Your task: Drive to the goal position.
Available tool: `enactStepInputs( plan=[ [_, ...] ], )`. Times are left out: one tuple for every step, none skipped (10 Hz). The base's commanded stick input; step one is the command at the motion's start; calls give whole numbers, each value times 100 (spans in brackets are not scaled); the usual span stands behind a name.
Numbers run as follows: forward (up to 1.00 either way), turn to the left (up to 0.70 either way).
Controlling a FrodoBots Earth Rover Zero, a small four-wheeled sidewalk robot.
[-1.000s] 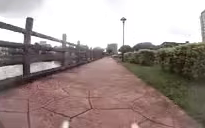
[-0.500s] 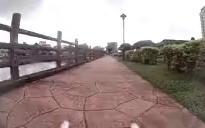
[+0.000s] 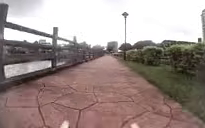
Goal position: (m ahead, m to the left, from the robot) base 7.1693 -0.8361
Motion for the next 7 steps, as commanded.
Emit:
enactStepInputs(
  plan=[
    [70, 0],
    [70, 0],
    [70, 0],
    [70, 2],
    [70, 2],
    [70, 3],
    [70, 3]
  ],
)
